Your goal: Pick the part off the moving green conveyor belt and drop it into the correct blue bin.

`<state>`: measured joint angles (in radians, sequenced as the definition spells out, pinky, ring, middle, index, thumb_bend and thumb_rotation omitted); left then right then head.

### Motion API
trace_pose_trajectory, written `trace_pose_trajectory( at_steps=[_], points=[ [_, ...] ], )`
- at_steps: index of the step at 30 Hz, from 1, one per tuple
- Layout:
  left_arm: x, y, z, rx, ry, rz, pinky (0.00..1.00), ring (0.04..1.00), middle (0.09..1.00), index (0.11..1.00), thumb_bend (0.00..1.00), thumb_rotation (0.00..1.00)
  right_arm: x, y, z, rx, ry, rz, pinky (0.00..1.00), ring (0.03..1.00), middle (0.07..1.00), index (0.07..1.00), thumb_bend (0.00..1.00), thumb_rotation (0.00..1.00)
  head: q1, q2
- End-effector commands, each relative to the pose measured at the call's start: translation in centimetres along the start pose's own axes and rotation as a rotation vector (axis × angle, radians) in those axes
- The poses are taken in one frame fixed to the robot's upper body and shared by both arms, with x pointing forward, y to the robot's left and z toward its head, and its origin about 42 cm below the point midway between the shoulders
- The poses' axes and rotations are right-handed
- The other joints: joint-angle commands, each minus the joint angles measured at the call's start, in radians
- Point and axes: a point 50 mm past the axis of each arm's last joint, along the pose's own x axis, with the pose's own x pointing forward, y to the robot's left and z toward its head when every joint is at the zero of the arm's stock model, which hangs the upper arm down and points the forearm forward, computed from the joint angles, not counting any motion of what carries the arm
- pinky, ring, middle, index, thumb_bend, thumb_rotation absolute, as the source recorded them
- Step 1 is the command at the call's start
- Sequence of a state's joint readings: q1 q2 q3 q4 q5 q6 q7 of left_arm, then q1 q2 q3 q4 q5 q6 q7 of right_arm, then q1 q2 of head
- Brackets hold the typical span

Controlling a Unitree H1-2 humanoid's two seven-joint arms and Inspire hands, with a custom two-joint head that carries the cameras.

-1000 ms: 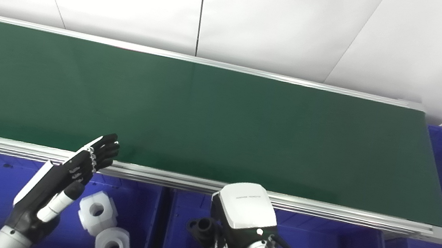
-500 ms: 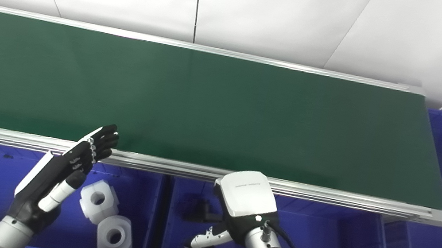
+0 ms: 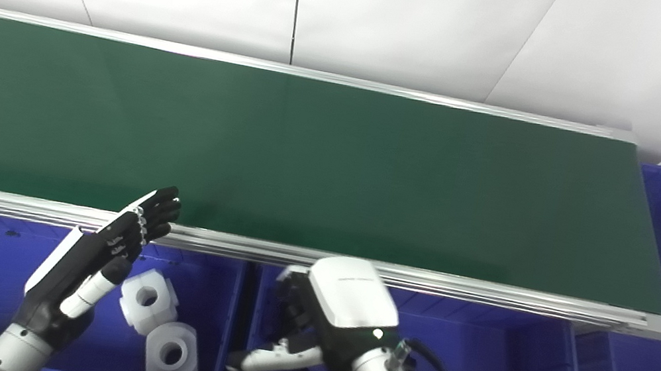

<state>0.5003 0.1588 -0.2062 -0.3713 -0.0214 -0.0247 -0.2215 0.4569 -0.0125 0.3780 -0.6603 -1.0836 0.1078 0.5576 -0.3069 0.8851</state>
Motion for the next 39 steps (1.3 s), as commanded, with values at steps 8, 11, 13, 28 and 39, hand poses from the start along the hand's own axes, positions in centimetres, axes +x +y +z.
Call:
trace_pose_trajectory(
  at_steps=[8,11,13,28,39],
  points=[
    [-0.5,-0.9,1.0,0.017,-0.028,0.001,0.95,0.935,0.922,0.908,0.77,0.82,0.5,4.4,1.4,0.813,-0.082,-0.32,0.46,0.533,0.6,0.617,0.62,0.79,-0.011,0.012],
    [-0.5,-1.0,1.0,0.015,-0.041,0.013,0.94,0.932,0.923,0.907,0.77,0.82,0.7,5.1,0.1,0.818,-0.105,-0.366,0.56,0.625,0.668,0.664,0.66,0.86,-0.012,0.015],
    [-0.6,-1.1,0.9,0.022,-0.043,0.019,0.92,0.921,0.921,0.902,0.76,0.83,0.9,5.6,-0.3,0.816,-0.121,-0.385,0.63,0.701,0.732,0.713,0.68,0.91,-0.011,0.018],
    [-0.6,-0.4,1.2,-0.01,-0.055,0.021,0.95,0.929,0.92,0.902,0.76,0.81,2.7,7.5,0.0,0.771,-0.158,-0.417,0.85,0.893,0.902,0.859,0.75,1.0,-0.104,0.039],
    [-0.5,0.6,1.6,0.021,-0.056,-0.006,0.95,0.941,0.926,0.92,0.76,0.84,3.5,7.4,0.6,0.785,-0.164,-0.397,0.86,0.902,0.898,0.868,0.75,1.0,-0.127,0.061]
  ],
)
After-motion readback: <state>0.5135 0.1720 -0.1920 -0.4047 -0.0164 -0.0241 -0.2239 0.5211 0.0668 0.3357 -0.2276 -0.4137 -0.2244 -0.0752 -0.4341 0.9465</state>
